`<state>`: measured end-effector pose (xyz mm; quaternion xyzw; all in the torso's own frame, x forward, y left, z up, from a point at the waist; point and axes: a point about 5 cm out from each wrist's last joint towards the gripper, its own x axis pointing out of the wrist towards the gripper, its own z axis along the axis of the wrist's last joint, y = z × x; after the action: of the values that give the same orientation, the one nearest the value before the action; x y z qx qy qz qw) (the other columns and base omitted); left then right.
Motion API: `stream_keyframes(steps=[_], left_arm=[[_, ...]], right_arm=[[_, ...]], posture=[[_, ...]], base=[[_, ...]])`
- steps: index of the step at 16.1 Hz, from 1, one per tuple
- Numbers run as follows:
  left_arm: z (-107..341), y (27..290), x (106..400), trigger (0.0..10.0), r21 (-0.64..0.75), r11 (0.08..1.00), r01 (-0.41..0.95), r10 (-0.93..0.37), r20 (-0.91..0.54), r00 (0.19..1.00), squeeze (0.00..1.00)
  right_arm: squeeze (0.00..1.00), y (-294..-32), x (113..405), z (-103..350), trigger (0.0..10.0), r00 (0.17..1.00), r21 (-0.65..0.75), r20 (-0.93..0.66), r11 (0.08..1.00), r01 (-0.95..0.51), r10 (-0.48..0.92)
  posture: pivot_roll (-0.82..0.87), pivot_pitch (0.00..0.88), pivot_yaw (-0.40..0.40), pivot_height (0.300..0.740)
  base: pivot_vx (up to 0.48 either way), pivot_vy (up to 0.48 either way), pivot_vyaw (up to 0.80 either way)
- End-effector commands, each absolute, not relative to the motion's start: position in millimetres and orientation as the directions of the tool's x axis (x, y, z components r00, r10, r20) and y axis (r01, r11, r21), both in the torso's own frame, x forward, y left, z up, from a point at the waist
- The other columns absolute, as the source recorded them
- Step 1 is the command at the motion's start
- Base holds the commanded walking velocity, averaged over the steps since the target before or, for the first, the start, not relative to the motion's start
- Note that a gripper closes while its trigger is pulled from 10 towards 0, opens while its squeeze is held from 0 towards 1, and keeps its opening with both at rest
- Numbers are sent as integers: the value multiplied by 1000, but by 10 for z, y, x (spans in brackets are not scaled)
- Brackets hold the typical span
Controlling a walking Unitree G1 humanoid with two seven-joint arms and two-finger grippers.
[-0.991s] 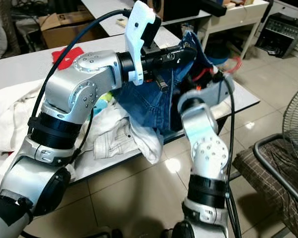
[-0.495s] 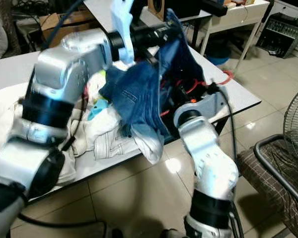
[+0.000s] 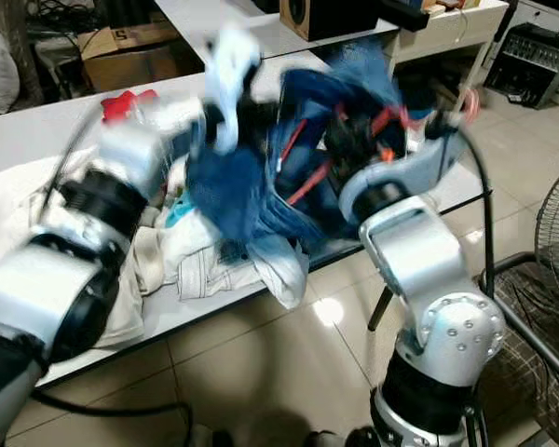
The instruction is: Hang hanger
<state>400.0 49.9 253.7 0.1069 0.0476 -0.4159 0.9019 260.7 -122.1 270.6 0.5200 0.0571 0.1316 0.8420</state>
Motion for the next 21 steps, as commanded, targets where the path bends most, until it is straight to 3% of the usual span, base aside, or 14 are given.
stream_keyframes(steps=[1,4,7,13,16,21], left_arm=[[2463,565,4029,0,187,654,733,-707,-195,680,0],[2082,670,3983,0,144,637,757,-715,-256,651,0],[2044,729,3908,0,33,610,792,-778,-162,607,0],[2592,1285,3653,0,-130,678,723,-703,173,690,0],[2780,1539,3430,353,-140,686,714,-676,243,696,0],[2959,1810,3078,0,-142,741,656,-600,299,742,0]], right_arm=[[0,-1117,2512,2867,10000,924,882,120,388,-266,363],[0,-1114,2542,3036,10000,899,840,188,411,-355,395],[0,-1082,2588,3294,10000,856,798,279,391,-459,435],[0,-870,2632,3693,10000,693,702,431,267,-660,578],[0,-778,2642,3856,10000,622,668,491,195,-718,610],[0,-672,2591,4075,10000,491,586,622,53,-808,610]], posture=[[-25,4,77,740],[-25,3,75,740],[-26,4,65,740],[8,18,33,740],[27,17,16,740],[56,6,-2,740]], base=[[0,0,0],[0,0,0],[0,0,533],[0,0,779],[0,0,775],[0,0,758]])
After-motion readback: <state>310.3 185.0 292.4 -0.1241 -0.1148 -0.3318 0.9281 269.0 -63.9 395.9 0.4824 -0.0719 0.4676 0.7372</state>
